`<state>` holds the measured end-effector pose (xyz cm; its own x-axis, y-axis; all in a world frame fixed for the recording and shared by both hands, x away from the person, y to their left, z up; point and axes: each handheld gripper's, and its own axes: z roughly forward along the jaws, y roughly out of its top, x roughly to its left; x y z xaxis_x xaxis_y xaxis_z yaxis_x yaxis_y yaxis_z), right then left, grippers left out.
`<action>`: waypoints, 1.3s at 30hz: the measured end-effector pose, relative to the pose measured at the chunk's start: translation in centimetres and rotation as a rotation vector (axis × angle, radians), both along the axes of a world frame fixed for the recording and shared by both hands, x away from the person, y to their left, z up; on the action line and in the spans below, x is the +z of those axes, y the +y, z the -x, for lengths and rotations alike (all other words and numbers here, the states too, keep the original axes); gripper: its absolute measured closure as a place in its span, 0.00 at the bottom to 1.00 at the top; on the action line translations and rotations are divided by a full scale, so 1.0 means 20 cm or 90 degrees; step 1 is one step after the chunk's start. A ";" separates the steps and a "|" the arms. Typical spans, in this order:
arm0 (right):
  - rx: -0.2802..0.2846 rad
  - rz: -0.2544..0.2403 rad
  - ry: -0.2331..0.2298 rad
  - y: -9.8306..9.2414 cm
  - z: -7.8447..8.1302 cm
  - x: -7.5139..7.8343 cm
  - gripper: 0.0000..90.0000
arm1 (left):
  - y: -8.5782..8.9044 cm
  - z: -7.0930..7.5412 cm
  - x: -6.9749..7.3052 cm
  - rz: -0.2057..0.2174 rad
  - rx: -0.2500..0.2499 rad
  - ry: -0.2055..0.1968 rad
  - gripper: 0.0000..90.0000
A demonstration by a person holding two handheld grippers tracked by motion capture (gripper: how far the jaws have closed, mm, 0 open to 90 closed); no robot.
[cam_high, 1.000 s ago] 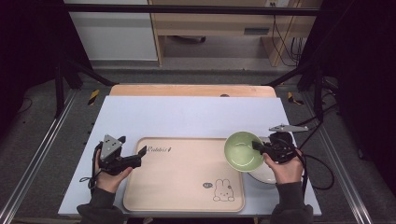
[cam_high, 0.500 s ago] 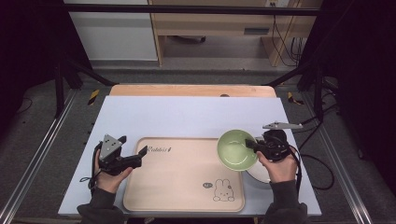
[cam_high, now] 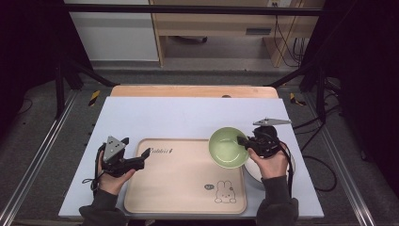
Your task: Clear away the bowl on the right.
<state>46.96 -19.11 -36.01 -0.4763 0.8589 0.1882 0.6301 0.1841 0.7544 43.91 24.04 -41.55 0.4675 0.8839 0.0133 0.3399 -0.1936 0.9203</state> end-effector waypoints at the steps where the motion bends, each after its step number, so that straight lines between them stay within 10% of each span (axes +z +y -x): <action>1: 0.002 -0.001 -0.004 0.01 0.00 0.00 0.92 | 0.00 0.00 0.00 0.003 0.001 -0.001 0.14; 39: 0.057 -0.010 0.008 0.39 -0.18 -0.08 0.92 | 0.02 0.02 0.04 0.007 0.000 -0.015 0.14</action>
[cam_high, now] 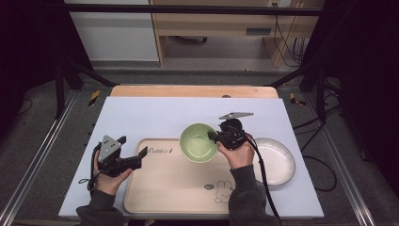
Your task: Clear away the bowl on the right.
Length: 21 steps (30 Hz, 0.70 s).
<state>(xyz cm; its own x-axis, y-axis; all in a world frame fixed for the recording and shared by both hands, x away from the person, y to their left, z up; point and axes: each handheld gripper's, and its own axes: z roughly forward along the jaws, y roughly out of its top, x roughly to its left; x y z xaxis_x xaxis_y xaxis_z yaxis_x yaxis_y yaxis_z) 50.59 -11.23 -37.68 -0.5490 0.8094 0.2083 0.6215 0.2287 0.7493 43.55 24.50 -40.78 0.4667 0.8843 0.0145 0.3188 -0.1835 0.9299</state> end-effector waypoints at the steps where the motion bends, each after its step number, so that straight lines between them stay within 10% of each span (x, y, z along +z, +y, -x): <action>1: 0.001 0.003 0.003 0.01 -0.01 -0.01 0.92 | 0.00 0.00 0.00 0.001 0.001 0.000 0.14; 21: 0.010 0.033 0.043 0.14 -0.08 -0.15 0.92 | 0.01 0.00 0.00 0.001 0.002 0.000 0.14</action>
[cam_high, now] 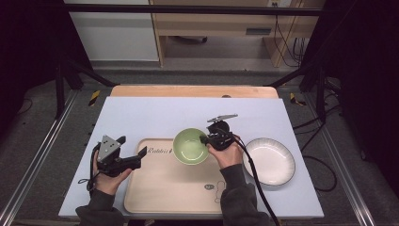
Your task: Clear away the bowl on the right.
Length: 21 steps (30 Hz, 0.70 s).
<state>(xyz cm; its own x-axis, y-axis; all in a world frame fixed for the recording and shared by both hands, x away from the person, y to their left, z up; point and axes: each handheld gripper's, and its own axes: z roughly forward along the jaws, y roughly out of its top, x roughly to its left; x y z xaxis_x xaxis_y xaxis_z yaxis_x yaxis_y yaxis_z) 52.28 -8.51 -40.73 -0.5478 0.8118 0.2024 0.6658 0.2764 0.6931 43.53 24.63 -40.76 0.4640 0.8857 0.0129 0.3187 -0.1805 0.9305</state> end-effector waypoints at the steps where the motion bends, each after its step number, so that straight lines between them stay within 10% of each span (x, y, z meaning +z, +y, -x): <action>1: 0.000 0.000 0.003 0.01 0.00 -0.01 0.92 | 0.00 0.00 0.00 0.000 0.000 0.000 0.14; 21: -0.001 0.022 0.029 0.06 -0.06 -0.11 0.92 | 0.00 0.00 -0.01 0.001 0.001 0.002 0.14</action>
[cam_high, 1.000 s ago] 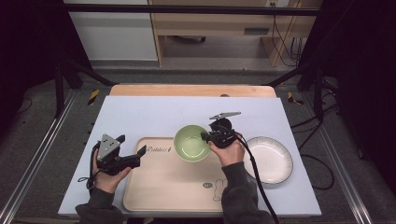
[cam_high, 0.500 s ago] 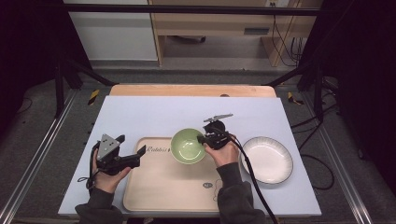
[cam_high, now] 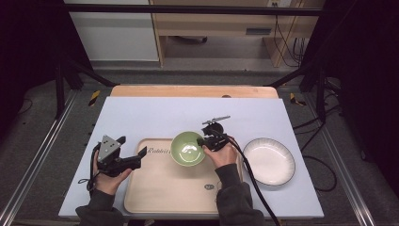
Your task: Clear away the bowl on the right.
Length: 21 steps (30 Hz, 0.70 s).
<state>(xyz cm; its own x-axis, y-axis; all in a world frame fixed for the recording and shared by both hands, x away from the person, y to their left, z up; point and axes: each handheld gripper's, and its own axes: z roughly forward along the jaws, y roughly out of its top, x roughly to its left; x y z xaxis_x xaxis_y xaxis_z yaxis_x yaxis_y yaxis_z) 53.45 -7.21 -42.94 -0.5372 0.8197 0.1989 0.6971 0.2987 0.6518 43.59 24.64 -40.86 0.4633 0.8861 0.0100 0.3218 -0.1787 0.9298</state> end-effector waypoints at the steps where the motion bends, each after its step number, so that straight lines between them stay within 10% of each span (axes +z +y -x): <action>1: -0.002 0.000 0.003 0.00 0.00 0.00 0.92 | 0.00 0.00 0.00 -0.001 0.000 -0.001 0.14; 21: -0.001 0.001 0.023 0.01 -0.03 -0.05 0.92 | 0.00 0.00 0.00 -0.003 -0.001 0.002 0.14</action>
<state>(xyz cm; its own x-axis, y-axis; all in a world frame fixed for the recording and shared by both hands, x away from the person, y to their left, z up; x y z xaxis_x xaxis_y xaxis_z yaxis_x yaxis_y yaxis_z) 53.96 -6.95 -43.88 -0.5281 0.8211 0.2163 0.7208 0.2989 0.6254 43.62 24.64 -40.94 0.4641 0.8857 0.0127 0.3243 -0.1833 0.9280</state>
